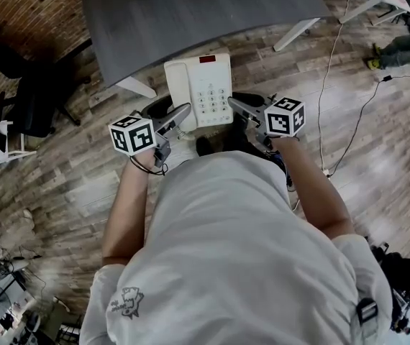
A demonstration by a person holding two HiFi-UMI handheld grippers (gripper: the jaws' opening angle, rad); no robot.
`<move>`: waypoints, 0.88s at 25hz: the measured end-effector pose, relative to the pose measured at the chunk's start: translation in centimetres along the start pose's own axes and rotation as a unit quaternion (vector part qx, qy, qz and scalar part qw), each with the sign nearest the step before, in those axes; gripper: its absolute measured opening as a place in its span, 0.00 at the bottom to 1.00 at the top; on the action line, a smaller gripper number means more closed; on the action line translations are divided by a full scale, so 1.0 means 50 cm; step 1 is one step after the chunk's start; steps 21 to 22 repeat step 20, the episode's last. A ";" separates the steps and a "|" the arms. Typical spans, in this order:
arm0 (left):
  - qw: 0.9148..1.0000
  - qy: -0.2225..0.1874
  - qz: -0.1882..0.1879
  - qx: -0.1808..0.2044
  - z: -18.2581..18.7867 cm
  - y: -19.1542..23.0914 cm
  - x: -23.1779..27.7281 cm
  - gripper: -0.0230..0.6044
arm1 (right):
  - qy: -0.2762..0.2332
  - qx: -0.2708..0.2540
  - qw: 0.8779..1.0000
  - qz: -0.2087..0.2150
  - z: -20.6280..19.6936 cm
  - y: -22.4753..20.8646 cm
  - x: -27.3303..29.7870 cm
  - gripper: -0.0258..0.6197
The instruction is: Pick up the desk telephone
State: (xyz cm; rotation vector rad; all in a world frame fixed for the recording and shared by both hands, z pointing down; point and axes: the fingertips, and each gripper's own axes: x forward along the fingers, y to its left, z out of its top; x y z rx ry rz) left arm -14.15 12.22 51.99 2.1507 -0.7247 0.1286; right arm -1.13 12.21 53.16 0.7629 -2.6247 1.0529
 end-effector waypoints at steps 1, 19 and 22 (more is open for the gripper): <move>1.000 0.000 0.000 0.000 0.000 0.001 -0.001 0.54 | 0.000 0.000 1.000 0.000 0.001 0.000 0.001 0.15; 1.000 -0.012 -0.002 -0.003 0.002 0.000 -0.009 0.54 | 0.003 -0.011 1.000 -0.003 0.012 0.007 0.003 0.15; 1.000 -0.011 -0.002 -0.004 0.002 0.001 -0.009 0.54 | 0.003 -0.011 1.000 -0.003 0.012 0.008 0.004 0.15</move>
